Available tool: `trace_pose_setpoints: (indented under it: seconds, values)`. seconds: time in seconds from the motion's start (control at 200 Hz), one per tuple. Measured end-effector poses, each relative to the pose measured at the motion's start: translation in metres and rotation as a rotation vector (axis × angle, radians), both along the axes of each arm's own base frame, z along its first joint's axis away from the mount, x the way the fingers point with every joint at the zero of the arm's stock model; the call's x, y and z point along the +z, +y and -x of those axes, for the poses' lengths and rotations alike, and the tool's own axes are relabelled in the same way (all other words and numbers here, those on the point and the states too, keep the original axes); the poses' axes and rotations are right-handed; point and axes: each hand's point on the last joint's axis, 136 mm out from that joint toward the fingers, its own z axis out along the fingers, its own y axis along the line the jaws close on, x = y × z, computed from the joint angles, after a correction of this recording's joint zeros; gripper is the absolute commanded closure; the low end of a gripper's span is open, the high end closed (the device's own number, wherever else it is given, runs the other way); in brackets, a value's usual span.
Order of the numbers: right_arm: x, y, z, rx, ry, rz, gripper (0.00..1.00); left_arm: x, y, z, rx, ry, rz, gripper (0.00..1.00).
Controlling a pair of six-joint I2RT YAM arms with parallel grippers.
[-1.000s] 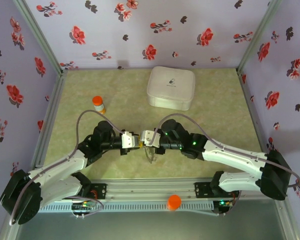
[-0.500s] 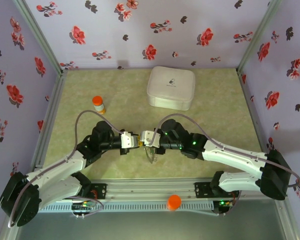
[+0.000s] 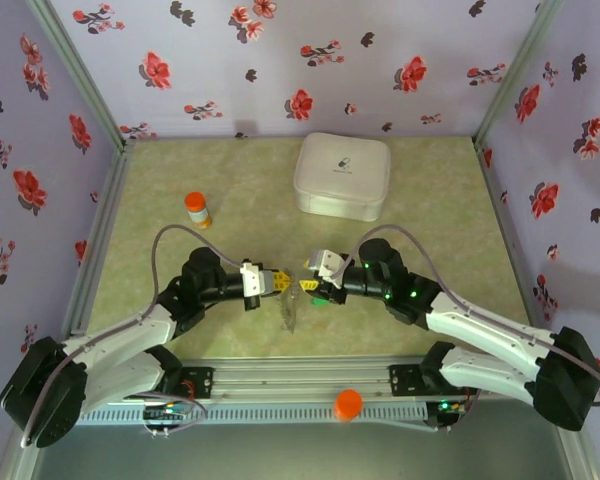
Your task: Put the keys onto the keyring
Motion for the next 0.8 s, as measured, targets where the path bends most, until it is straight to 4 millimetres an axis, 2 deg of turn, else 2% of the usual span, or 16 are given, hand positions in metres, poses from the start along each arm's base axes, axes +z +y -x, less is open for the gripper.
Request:
trace_pose_setpoints:
  seconds: [0.145,0.35,0.51,0.8]
  values:
    - [-0.001,0.001,0.003,0.016,0.008,-0.013,0.67,0.002,-0.001,0.001,0.003,0.043,0.062,1.00]
    - [0.000,0.005,0.006,0.043,0.012,-0.025,0.71,0.019,-0.005,0.000,-0.007,0.040,0.136,1.00]
    - [-0.004,0.009,0.004,0.047,0.023,-0.026,0.77,0.021,-0.006,0.000,-0.015,0.043,0.150,1.00]
    - [-0.002,0.011,0.006,0.065,0.024,-0.035,0.76,0.023,-0.007,0.000,-0.016,0.047,0.157,1.00]
